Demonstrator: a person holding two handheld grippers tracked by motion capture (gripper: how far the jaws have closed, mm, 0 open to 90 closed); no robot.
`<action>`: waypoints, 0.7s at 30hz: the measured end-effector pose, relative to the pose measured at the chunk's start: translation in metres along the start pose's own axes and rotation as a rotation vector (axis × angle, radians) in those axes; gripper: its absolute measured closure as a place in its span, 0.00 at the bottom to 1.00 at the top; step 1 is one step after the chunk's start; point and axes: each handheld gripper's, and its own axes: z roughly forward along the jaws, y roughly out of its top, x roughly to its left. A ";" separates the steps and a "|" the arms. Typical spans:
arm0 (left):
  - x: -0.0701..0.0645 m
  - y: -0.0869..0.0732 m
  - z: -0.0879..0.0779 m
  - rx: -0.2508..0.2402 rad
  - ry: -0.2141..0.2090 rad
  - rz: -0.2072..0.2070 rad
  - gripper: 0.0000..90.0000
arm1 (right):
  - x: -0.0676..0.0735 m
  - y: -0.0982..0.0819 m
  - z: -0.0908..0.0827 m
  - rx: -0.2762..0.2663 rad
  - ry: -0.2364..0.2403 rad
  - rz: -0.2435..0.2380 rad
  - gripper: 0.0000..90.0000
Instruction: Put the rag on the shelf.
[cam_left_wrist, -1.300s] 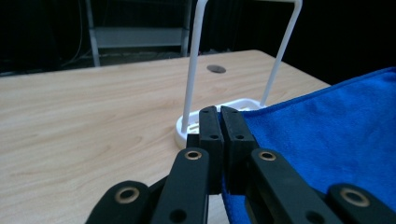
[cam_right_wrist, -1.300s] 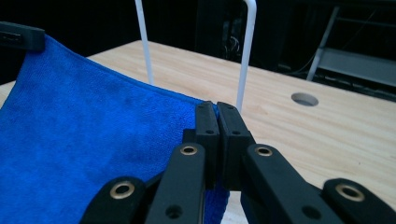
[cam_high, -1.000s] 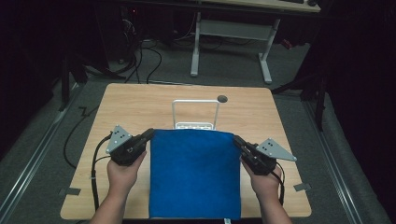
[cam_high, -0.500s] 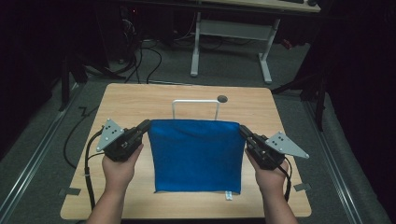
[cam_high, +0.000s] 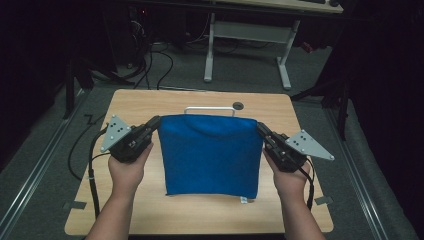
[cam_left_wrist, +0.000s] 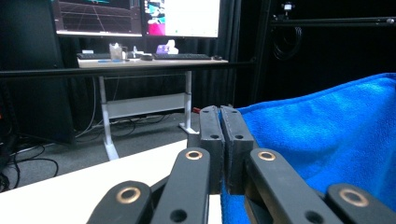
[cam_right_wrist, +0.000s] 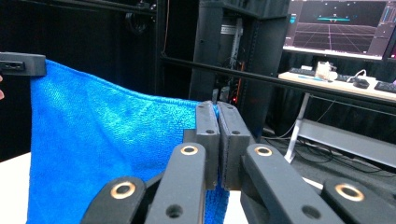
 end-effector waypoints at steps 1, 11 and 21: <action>0.001 0.001 0.000 -0.004 0.001 -0.001 0.99 | 0.000 0.001 0.001 -0.001 -0.001 0.006 0.99; 0.007 0.015 0.001 -0.028 0.012 0.007 0.99 | -0.005 0.014 0.006 -0.022 -0.011 0.007 0.99; 0.013 0.022 0.012 -0.024 0.029 0.027 0.99 | -0.009 0.023 0.013 -0.040 -0.022 0.011 0.99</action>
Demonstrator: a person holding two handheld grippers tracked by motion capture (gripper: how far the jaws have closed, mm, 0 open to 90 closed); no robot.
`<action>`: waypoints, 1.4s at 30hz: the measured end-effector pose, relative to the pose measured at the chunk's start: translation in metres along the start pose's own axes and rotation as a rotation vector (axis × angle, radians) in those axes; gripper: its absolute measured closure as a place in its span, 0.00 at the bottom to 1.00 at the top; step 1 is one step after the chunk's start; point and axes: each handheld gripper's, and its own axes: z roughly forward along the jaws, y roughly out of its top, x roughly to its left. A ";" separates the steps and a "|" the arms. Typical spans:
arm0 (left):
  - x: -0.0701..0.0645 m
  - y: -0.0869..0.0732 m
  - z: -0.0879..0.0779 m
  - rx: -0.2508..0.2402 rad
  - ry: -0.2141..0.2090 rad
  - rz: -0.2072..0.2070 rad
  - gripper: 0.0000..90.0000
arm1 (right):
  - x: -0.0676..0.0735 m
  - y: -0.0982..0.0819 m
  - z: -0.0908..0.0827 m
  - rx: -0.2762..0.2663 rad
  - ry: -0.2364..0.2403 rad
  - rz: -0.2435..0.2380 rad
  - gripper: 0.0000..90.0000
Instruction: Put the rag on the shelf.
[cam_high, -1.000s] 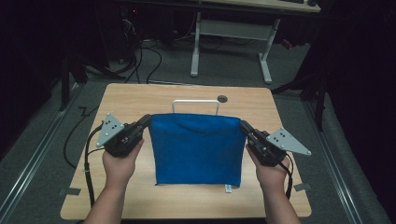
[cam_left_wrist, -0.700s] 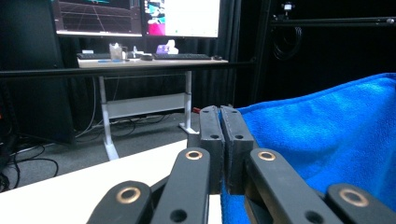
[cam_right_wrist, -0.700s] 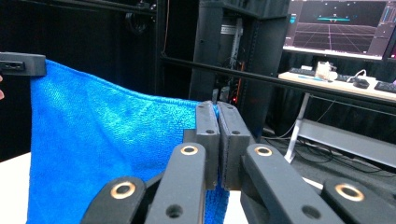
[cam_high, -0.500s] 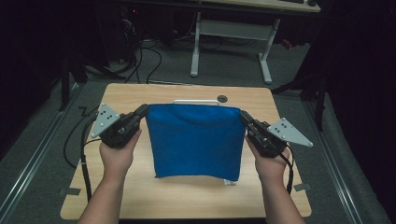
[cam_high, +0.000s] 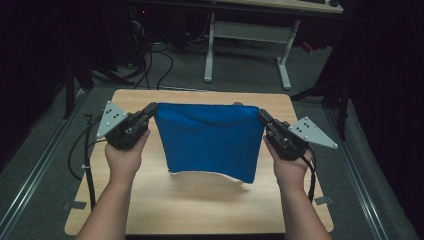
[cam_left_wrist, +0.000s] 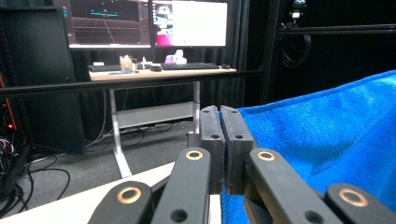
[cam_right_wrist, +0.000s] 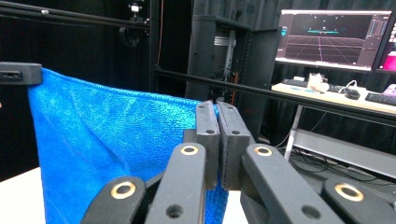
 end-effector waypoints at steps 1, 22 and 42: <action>0.001 0.001 0.002 -0.001 0.003 0.003 0.99 | 0.000 0.000 0.001 -0.006 -0.001 0.001 0.99; 0.019 0.022 0.050 0.033 0.056 0.072 0.99 | -0.031 0.005 0.039 0.018 -0.052 0.040 0.99; 0.052 0.024 0.121 0.148 0.143 0.077 0.99 | -0.063 0.010 0.101 0.091 -0.109 0.047 0.99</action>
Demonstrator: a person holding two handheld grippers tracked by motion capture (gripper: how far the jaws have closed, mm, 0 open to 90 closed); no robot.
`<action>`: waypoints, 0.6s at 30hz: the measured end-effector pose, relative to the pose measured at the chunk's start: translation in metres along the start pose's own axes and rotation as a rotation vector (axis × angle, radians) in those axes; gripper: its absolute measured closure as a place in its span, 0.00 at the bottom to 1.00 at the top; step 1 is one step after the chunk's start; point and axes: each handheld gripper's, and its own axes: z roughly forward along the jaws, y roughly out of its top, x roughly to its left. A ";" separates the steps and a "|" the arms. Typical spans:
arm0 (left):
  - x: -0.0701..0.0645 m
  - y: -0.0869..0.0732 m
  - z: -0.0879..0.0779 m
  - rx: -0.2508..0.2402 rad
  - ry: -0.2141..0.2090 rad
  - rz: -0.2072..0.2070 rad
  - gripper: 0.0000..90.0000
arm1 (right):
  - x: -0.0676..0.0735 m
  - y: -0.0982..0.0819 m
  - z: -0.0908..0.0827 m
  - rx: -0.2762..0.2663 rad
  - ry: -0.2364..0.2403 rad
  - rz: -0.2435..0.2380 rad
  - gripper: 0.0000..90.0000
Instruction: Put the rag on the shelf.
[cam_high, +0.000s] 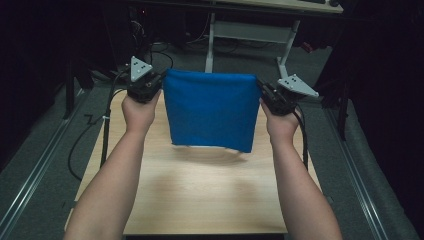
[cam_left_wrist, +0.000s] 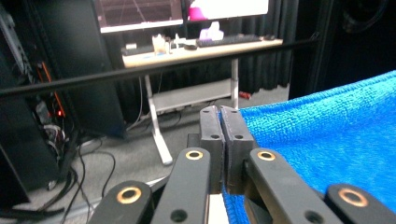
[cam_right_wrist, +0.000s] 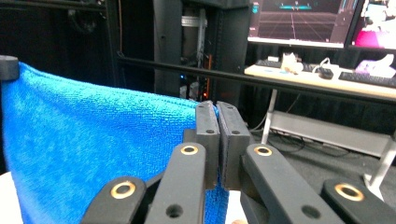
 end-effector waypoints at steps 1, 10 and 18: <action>0.001 -0.003 0.004 0.015 0.002 0.000 0.99 | -0.002 -0.001 0.004 0.010 -0.002 0.002 0.99; 0.008 -0.035 0.021 0.119 -0.008 -0.030 0.99 | -0.009 -0.032 0.035 0.132 -0.002 0.018 0.99; 0.013 -0.057 0.020 0.166 0.005 -0.040 0.99 | -0.001 -0.049 0.044 0.178 0.029 0.015 0.99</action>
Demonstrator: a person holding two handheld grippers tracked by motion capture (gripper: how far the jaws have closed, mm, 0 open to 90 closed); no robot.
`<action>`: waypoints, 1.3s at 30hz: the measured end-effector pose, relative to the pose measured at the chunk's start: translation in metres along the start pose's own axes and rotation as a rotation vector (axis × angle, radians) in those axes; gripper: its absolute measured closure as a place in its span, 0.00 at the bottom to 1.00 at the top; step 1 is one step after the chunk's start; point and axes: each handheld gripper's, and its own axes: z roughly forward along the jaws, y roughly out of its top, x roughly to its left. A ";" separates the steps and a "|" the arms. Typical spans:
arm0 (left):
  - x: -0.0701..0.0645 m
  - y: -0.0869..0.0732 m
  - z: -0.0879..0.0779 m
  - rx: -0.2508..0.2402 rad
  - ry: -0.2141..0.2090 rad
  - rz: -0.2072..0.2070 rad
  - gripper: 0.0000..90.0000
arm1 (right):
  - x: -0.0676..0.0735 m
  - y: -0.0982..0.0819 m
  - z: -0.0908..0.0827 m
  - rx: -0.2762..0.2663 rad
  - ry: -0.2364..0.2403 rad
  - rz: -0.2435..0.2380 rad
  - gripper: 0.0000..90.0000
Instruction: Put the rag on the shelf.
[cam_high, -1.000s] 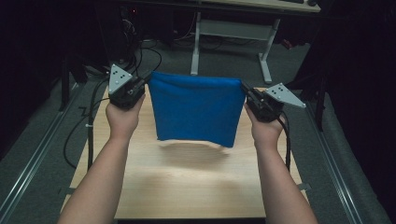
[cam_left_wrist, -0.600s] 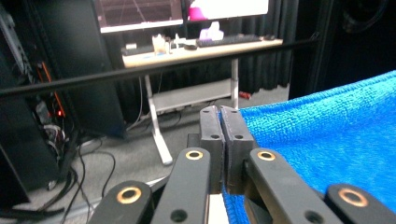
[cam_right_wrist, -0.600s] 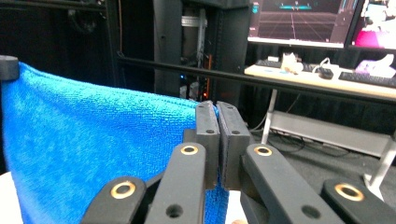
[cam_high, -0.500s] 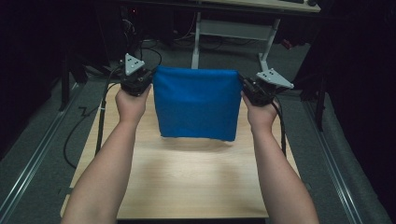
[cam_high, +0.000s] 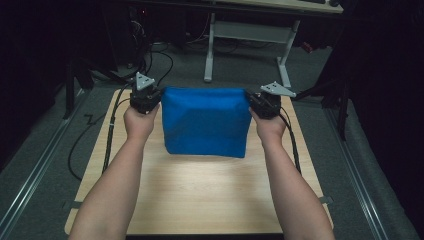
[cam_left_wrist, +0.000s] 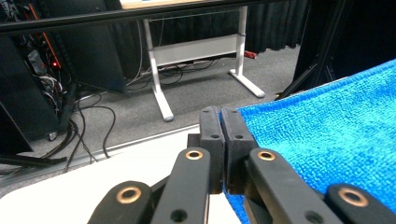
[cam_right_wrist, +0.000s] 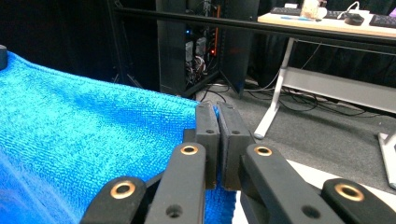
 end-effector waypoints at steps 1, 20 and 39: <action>0.001 -0.001 0.000 0.002 0.001 -0.002 0.99 | 0.001 -0.001 0.001 0.002 0.003 0.003 0.99; -0.003 -0.060 0.016 0.144 -0.074 -0.036 0.99 | 0.003 -0.045 0.017 0.103 0.043 0.029 0.99; -0.014 -0.095 0.025 0.211 -0.148 -0.059 0.99 | -0.002 -0.076 0.020 0.167 0.034 0.041 0.99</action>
